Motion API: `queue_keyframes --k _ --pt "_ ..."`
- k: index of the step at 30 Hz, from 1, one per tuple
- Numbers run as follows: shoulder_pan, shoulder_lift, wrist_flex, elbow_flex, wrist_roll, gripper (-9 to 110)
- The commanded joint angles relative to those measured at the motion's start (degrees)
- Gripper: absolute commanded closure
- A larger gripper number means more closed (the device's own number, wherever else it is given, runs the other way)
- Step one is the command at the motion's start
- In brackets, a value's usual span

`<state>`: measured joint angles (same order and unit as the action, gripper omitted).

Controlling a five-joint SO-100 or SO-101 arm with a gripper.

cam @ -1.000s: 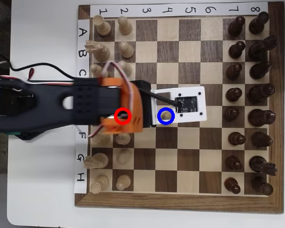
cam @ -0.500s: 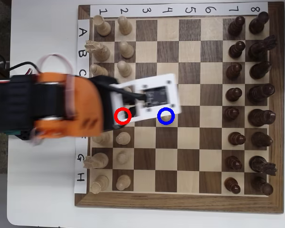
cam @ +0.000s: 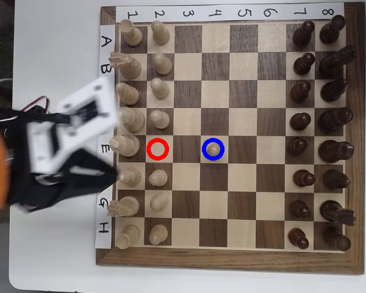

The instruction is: Move the piece to destination

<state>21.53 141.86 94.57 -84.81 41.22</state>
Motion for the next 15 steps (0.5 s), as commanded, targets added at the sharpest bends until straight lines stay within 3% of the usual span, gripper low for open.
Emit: queue_keyframes --k 1,9,15 --pt "6.9 3.9 0.1 3.0 -10.6 101" --pt "27.9 7.8 -3.0 2.9 -35.1 101" --pt "38.1 10.2 -9.1 -3.0 -42.8 101"
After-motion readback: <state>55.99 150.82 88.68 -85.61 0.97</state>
